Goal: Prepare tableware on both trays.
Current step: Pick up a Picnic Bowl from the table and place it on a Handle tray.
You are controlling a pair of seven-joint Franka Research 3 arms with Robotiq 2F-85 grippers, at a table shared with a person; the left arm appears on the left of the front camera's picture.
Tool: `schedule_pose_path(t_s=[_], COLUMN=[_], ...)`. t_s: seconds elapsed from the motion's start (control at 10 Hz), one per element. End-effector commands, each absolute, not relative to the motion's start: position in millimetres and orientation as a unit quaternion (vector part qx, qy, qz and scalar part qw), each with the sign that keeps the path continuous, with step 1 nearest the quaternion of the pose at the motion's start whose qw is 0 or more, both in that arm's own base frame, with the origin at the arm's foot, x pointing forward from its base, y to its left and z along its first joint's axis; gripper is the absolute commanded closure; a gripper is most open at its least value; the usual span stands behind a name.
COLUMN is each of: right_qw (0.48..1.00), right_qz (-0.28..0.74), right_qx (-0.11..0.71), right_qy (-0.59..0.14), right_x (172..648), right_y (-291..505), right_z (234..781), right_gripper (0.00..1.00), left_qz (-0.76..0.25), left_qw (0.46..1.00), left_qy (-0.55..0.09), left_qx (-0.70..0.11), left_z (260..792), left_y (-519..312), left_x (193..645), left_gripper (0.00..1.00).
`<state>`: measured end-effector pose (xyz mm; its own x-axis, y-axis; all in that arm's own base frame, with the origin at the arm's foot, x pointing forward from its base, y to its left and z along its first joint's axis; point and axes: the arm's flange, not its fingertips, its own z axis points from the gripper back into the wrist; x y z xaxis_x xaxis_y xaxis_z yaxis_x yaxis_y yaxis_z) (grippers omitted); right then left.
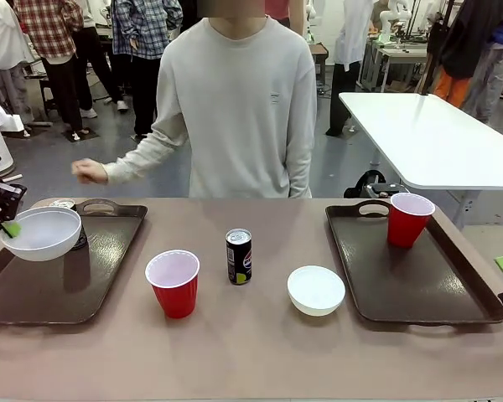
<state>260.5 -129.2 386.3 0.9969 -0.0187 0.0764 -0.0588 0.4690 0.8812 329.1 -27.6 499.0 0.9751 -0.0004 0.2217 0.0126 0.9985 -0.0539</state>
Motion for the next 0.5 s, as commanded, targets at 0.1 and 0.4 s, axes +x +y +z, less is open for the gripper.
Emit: schedule_pose_path(t_s=[0.1, 0.4], right_qw=[0.853, 0.853], right_qz=[0.016, 0.016], right_qx=[0.521, 0.521], right_qy=[-0.039, -0.039], right_x=[259.8, 259.8], right_y=[-130.3, -130.3], right_z=[385.2, 385.2], right_gripper=[0.0, 0.0], left_qz=[-0.022, -0.037], left_qw=[0.988, 0.995], left_qy=[-0.133, -0.089], left_qx=[-0.07, -0.039], left_z=[482.0, 439.9], left_y=[-22.6, 10.4], left_x=[382.5, 393.7], left_gripper=[0.96, 0.96])
